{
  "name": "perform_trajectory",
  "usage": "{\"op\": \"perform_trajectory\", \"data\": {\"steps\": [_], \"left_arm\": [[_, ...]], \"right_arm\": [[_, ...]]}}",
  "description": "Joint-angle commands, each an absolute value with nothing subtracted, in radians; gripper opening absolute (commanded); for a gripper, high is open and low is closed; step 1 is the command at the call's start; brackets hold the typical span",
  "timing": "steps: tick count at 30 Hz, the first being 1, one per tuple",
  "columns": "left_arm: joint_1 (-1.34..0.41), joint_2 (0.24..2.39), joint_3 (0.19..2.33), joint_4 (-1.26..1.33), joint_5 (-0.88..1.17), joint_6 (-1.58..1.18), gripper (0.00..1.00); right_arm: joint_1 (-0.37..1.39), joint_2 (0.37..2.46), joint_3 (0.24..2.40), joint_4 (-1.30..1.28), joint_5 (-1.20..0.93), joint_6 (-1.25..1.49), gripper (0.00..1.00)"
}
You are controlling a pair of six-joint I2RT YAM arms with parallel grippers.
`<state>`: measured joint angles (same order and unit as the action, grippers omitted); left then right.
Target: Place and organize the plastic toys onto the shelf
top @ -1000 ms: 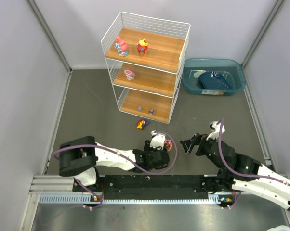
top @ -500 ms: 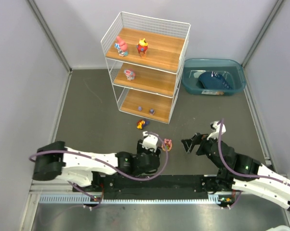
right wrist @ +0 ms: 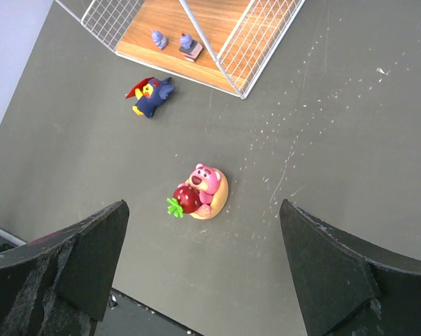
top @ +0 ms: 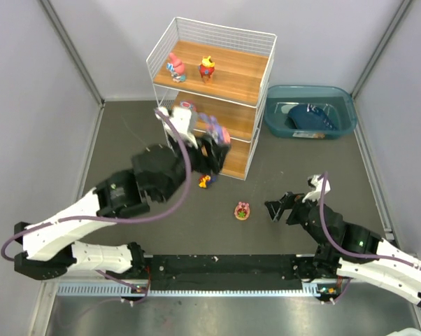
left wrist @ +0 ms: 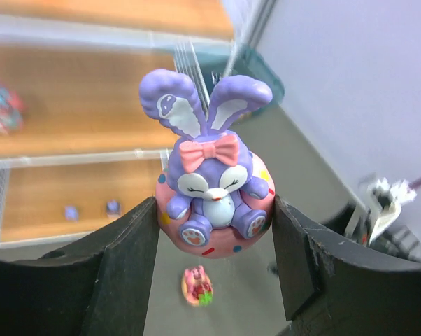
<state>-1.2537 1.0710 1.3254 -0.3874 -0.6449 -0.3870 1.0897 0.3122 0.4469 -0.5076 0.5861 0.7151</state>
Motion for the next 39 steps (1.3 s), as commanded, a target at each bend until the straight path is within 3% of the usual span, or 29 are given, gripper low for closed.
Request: {"op": "perform_trajectory", "data": {"steps": [1,6,16,39], "left_arm": [[-1.157,1.176,1.635,-0.534,-0.505,-0.221,0.00],[-1.046,1.337,1.932,-0.632,-0.385,-0.154,0.00],[-0.956,1.601,2.298,-0.724,-0.296,-0.106,0.00],[-0.841,1.661,2.336,-0.686,-0.180,-0.129,0.00]], "right_arm": [[1.080,0.307,0.489,-0.500,0.591,0.715,0.90],[1.078,0.299,0.489,-0.508,0.583,0.719,0.90],[1.080,0.250,0.491,-0.555,0.595,0.721,0.89],[1.080,0.183,0.509,-0.635,0.629,0.729,0.89]]}}
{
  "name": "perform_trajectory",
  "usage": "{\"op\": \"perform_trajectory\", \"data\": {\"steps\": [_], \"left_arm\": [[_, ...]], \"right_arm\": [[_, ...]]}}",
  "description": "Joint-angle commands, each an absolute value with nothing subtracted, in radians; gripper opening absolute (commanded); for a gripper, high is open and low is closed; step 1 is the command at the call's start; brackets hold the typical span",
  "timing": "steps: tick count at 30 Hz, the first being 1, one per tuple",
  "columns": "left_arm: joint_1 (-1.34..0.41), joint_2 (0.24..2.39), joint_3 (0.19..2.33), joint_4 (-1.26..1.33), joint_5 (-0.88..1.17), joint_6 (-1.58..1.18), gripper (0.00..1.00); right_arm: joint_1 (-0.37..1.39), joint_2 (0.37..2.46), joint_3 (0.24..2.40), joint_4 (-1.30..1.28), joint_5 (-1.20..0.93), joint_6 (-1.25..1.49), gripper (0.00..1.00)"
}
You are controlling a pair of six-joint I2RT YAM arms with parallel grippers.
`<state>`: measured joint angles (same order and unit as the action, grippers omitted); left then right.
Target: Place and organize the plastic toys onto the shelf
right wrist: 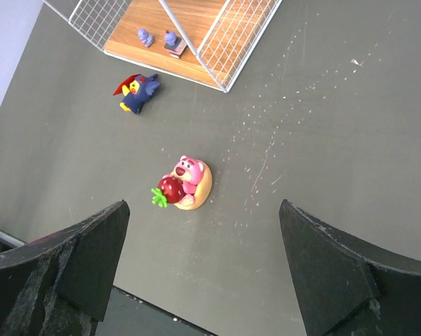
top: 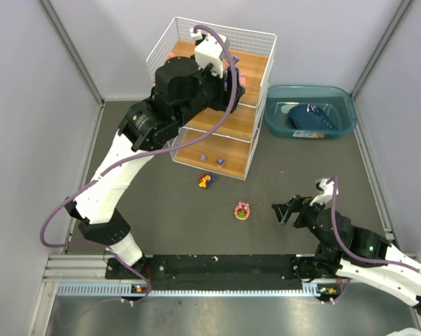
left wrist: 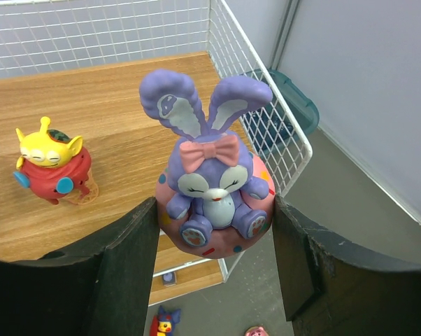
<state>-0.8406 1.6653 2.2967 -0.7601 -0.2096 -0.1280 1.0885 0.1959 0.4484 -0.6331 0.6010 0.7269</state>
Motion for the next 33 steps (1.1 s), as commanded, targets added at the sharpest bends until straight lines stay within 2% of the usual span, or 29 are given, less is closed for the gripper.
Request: {"op": "perform_trajectory", "data": {"steps": [1,4,6,7,8,9,14,19,28,33], "left_arm": [[-0.841,1.663,2.335,-0.687,-0.169,-0.129,0.00],[-0.841,1.641,2.304,-0.680,-0.118,-0.118,0.00],[-0.842,1.565,2.170,-0.609,-0.013,-0.082,0.00],[-0.844,1.521,2.095,-0.568,0.035,-0.071,0.00],[-0.845,1.425,1.922,-0.511,0.120,-0.061,0.00],[-0.848,1.373,1.832,-0.406,0.155,-0.043,0.00],[-0.879,1.088,1.351,-0.201,0.307,-0.015,0.00],[-0.919,0.921,1.065,-0.014,0.386,-0.066,0.00],[-1.110,0.971,1.029,0.032,0.302,-0.035,0.00],[-1.144,1.025,1.045,0.032,0.258,-0.017,0.00]], "right_arm": [[1.081,0.181,0.511,-0.637,0.629,0.729,0.89],[1.080,0.181,0.529,-0.637,0.621,0.712,0.89],[1.080,0.184,0.572,-0.637,0.614,0.678,0.89],[1.080,0.187,0.593,-0.637,0.608,0.661,0.89],[1.080,0.189,0.639,-0.638,0.604,0.632,0.89],[1.080,0.195,0.665,-0.640,0.601,0.621,0.89],[1.080,0.259,0.853,-0.641,0.540,0.600,0.89],[1.080,0.368,0.934,-0.598,0.437,0.646,0.88],[1.080,0.448,0.873,-0.368,0.331,0.716,0.88],[1.080,0.475,0.871,-0.327,0.275,0.729,0.88]]}}
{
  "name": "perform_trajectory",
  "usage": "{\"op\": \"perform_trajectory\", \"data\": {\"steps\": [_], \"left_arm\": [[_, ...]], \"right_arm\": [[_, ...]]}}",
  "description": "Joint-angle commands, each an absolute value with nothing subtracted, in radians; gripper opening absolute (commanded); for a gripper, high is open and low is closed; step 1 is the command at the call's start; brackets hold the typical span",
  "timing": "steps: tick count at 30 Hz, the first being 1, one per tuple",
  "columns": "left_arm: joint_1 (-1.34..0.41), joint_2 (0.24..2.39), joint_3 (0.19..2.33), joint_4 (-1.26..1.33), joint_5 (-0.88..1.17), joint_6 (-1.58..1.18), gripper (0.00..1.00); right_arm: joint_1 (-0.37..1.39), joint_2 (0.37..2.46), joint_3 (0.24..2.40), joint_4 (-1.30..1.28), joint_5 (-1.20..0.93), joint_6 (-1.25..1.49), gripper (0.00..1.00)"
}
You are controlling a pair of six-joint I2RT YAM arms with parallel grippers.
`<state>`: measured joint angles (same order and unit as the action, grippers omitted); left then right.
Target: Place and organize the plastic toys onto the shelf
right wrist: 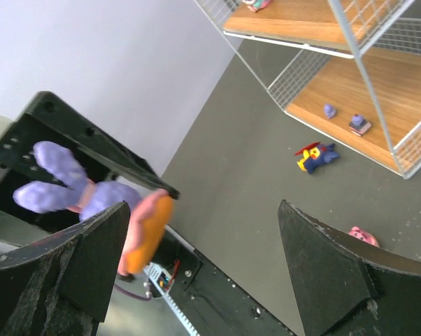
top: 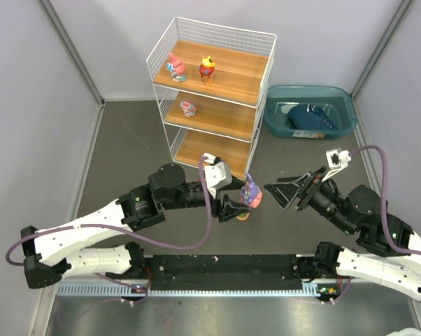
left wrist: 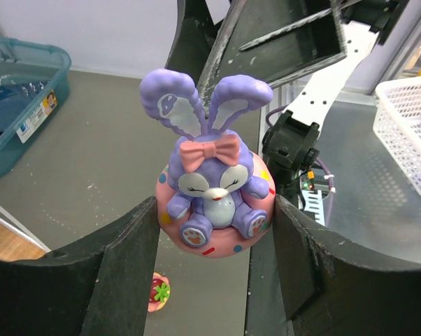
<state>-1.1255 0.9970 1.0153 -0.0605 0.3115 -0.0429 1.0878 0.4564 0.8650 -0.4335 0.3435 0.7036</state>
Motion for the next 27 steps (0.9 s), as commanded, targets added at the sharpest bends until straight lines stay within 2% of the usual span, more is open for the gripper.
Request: {"op": "perform_trajectory", "data": {"steps": [1,13,27], "left_arm": [[-1.147,1.035,1.051,0.032,0.252,-0.014,0.00],[-1.154,1.095,1.100,0.031,0.146,-0.008,0.00],[-1.164,1.131,1.126,0.031,0.184,-0.012,0.00]], "right_arm": [[1.078,0.480,0.876,-0.324,0.265,0.732,0.88],[1.080,0.499,0.859,-0.302,0.196,0.749,0.81],[1.080,0.534,0.845,-0.291,0.221,0.736,0.74]]}}
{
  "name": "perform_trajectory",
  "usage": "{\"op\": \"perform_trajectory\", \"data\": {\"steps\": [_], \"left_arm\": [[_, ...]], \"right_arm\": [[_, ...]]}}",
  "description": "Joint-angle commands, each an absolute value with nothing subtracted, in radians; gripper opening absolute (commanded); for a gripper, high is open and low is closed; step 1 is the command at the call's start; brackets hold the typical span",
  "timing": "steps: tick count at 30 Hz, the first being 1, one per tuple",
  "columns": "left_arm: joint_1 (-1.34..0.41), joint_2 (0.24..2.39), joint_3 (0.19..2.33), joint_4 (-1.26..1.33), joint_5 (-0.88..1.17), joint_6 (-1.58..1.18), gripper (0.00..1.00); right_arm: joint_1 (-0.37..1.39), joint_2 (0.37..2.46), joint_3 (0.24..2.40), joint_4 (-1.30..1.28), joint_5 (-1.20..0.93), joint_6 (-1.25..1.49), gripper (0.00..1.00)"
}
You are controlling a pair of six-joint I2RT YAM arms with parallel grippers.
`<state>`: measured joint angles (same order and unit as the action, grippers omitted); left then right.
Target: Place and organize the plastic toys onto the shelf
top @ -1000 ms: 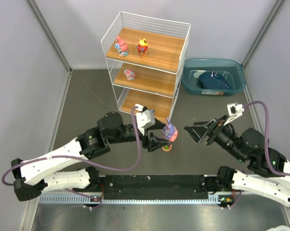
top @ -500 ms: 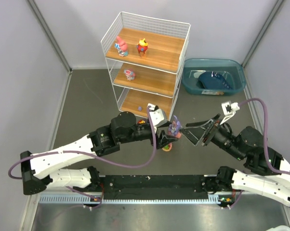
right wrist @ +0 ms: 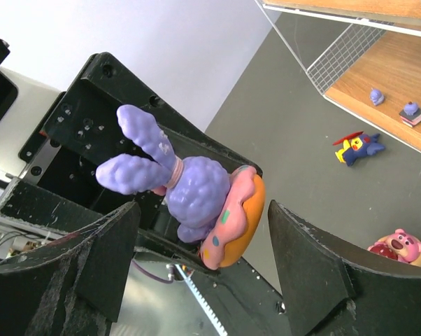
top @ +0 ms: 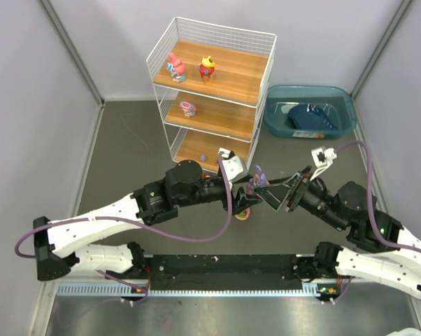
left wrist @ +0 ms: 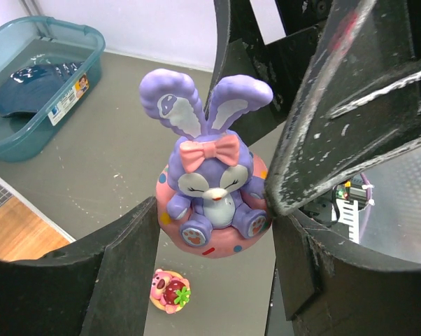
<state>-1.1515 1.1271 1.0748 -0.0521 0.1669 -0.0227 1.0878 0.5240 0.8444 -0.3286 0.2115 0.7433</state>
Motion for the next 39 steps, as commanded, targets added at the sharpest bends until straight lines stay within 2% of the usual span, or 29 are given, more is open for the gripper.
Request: {"op": "perform_trajectory", "data": {"steps": [1,8,11,12,15,16,22,28,39], "left_arm": [[-1.166,1.134,1.127,0.031,0.187,-0.012,0.00],[-1.180,1.134,1.123,0.031,0.190,-0.009,0.00],[-1.184,1.131,1.120,0.031,0.189,-0.008,0.00],[-1.186,1.124,1.120,0.031,0.189,-0.008,0.00],[-1.189,1.120,1.114,0.032,0.181,-0.006,0.00],[-1.190,1.118,1.112,0.034,0.173,-0.008,0.04],[-1.198,1.101,1.089,0.063,0.147,-0.006,0.21],[-1.204,1.095,1.080,0.083,0.133,0.018,0.30],[-1.221,1.085,1.077,0.126,0.092,0.041,0.38]], "right_arm": [[1.080,0.535,0.844,-0.288,0.221,0.736,0.72],[1.080,0.538,0.830,-0.281,0.235,0.745,0.59],[1.080,0.534,0.819,-0.276,0.236,0.756,0.45],[1.078,0.532,0.813,-0.273,0.236,0.761,0.35],[1.080,0.519,0.798,-0.265,0.245,0.781,0.16],[1.080,0.515,0.792,-0.262,0.252,0.788,0.13],[1.080,0.465,0.752,-0.247,0.299,0.871,0.06],[1.080,0.425,0.718,-0.235,0.328,0.956,0.04],[1.080,0.387,0.647,-0.179,0.333,1.088,0.01]]}}
